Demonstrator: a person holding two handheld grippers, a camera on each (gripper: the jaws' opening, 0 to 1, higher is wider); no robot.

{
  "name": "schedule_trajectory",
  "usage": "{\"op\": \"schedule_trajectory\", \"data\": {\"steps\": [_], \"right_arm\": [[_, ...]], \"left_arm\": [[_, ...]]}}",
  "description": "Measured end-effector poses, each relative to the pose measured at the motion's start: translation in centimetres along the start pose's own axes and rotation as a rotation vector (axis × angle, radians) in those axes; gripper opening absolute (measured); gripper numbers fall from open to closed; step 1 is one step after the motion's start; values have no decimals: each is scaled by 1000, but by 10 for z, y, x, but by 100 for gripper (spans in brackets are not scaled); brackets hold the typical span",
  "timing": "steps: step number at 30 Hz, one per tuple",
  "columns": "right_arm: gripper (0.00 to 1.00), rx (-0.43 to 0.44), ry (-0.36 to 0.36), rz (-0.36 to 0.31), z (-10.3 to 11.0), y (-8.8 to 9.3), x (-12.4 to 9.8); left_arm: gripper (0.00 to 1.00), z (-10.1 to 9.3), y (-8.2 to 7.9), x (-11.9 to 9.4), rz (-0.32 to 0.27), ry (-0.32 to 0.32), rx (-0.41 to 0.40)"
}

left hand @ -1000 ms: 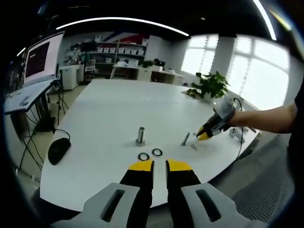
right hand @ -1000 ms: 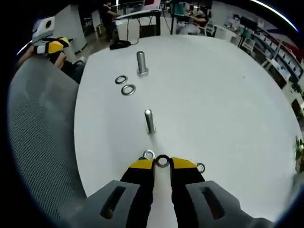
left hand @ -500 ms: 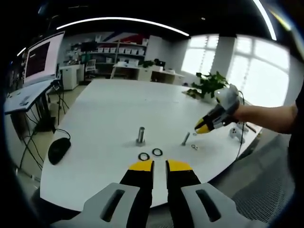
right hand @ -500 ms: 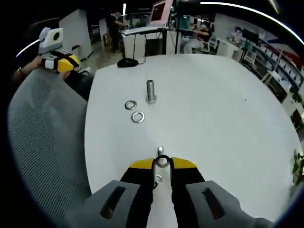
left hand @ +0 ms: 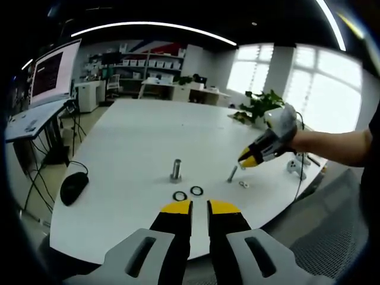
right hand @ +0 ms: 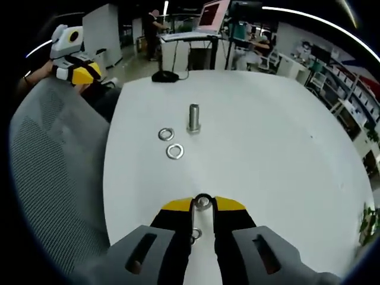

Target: Place the washer onto the threaded stud by aligning its center hole with the stud, sliding it down to the base, and recovering from edge contact or off-axis alignment until the washer reaches the visible bottom stop.

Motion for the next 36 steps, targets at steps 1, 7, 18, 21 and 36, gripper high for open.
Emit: {"op": "schedule_trajectory", "data": {"steps": [1, 7, 18, 21, 36], "right_arm": [[14, -11, 0, 9, 0, -1, 1], [14, -26, 3, 52, -2, -1, 8], [14, -32, -16, 85, 1, 0, 14], [14, -33, -20, 86, 2, -1, 16], [17, -22, -14, 79, 0, 1, 14]], "left_arm": [[7, 0, 0, 0, 0, 0, 0], [7, 0, 0, 0, -1, 1, 0], [7, 0, 0, 0, -2, 3, -1], [7, 0, 0, 0, -3, 3, -1], [7, 1, 0, 0, -3, 3, -2]]}}
Point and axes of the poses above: the point that each gripper's makers call its tool centre point, and the gripper's own axes: x roughly forward along the fingers, z roughly to its left, y roughly out of its underside, the point moved 9 cm from there along -x, roughly backward along the fingers, and after that the axes turned 10 degrees about -x, right-handed, at the moved point
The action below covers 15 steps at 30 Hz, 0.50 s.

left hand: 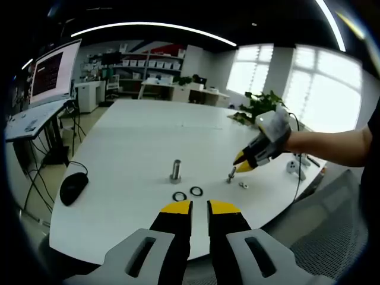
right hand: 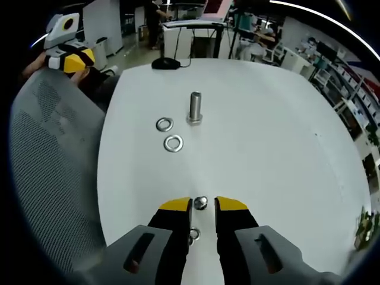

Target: Place the washer onto the threaded stud by aligning its center hole with the stud, sliding it down to the base, and recovering from edge contact or off-axis alignment until the washer reaches the visible bottom stop.

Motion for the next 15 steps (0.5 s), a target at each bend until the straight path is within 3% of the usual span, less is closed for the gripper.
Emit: {"op": "schedule_trajectory", "data": {"steps": [15], "right_arm": [[17, 41, -7, 32, 5, 22, -4]], "left_arm": [[7, 0, 0, 0, -2, 0, 0]]}}
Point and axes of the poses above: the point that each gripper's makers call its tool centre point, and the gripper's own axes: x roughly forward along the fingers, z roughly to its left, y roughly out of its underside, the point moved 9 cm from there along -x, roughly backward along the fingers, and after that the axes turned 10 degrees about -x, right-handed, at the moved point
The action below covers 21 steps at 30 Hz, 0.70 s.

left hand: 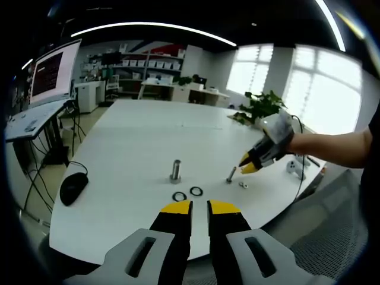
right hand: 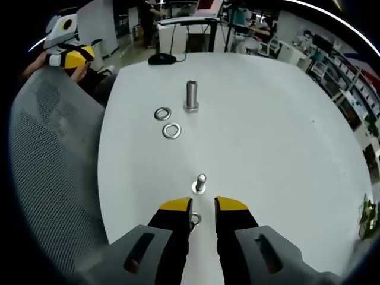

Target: Place the washer onto the threaded stud by aligning its center hole with the stud, sliding it down to the base, and recovering from edge contact or off-axis alignment until the washer reaches the visible bottom stop.

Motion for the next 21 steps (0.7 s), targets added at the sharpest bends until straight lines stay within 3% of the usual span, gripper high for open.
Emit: {"op": "schedule_trajectory", "data": {"steps": [12, 21], "right_arm": [[17, 42, -46, 66, 11, 22, 11], [17, 129, -65, 86, 20, 36, 20]], "left_arm": [[7, 0, 0, 0, 0, -1, 0], [7, 1, 1, 0, 0, -1, -1]]}}
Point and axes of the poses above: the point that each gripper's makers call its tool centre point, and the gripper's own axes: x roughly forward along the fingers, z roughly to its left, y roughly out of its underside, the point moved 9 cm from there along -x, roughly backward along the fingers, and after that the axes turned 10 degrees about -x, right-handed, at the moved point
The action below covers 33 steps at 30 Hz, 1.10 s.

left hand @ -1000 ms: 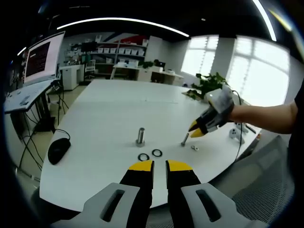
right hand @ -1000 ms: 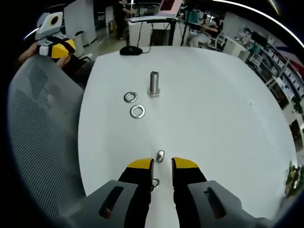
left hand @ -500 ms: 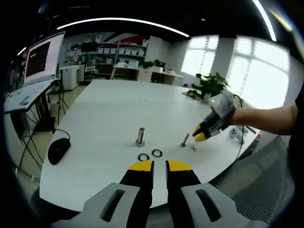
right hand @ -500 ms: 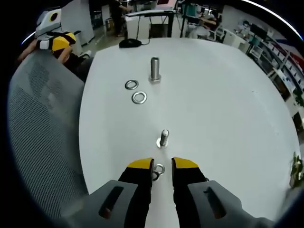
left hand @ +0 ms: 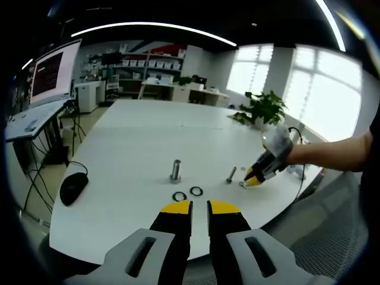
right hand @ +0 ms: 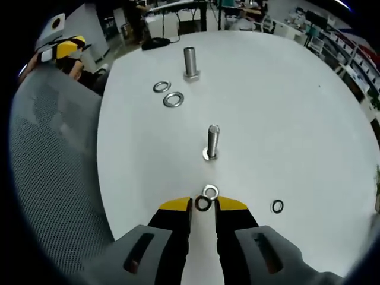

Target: Place the washer onto the threaded stud by aligning its center hole with the stud, sliding it down to the base, and recovering from edge contact or off-axis alignment until the washer reaches the visible bottom stop.

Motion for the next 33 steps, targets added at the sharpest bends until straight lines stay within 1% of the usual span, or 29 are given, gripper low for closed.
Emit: {"op": "schedule_trajectory", "data": {"steps": [8, 11, 14, 15, 25, 33], "right_arm": [[19, 22, 2, 10, 3, 3, 3], [18, 16, 8, 30, 3, 6, 6], [17, 16, 17, 22, 2, 5, 5], [14, 12, 14, 22, 2, 5, 5], [14, 21, 14, 13, 3, 5, 3], [14, 41, 38, -36, -4, -3, -10]], "left_arm": [[7, 0, 0, 0, -2, -1, -1], [7, 0, 0, 0, -1, 0, 0], [7, 0, 0, 0, -5, -2, -2], [7, 0, 0, 0, -7, -3, -4], [7, 1, 0, 0, -6, -2, -3], [7, 1, -1, 0, -6, -2, -3]]}}
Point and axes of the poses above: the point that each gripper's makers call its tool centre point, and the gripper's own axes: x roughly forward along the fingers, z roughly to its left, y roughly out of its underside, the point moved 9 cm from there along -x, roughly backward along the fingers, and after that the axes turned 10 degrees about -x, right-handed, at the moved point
